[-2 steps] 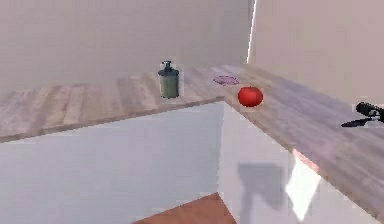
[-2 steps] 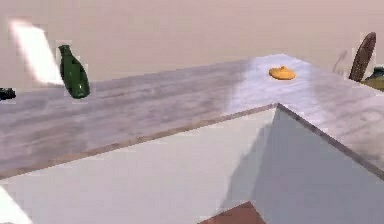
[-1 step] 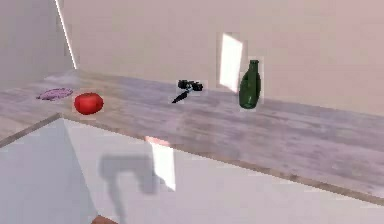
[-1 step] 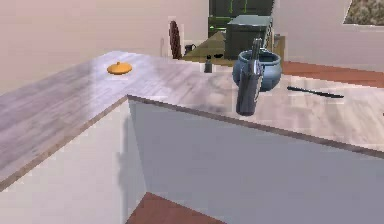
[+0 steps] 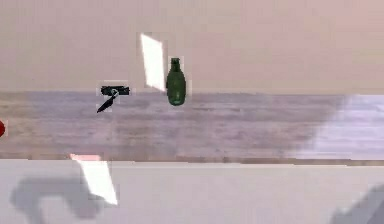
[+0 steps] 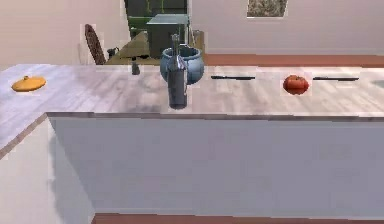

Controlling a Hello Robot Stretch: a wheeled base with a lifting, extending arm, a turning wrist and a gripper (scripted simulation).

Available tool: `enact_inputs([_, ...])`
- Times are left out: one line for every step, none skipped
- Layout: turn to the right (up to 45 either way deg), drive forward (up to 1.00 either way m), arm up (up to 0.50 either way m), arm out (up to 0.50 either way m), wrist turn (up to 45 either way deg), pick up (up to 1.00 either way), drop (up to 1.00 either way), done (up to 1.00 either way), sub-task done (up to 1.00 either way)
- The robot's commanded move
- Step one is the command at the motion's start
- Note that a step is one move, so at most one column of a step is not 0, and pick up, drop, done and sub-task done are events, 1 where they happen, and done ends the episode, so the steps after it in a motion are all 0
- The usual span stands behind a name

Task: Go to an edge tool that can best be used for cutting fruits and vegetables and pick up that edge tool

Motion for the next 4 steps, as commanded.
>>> enact_inputs([0.0,0.35,0.00,0.00,0.0,0.00,0.00,0.00,0.00])
enact_inputs([-45.0,0.00,0.00,0.00,0.0,0.00,0.00,0.00,0.00])
enact_inputs([-45.0,0.00,0.00,0.00,0.0,0.00,0.00,0.00,0.00])
enact_inputs([-27.0,0.00,0.00,0.00,0.0,0.00,0.00,0.00,0.00])
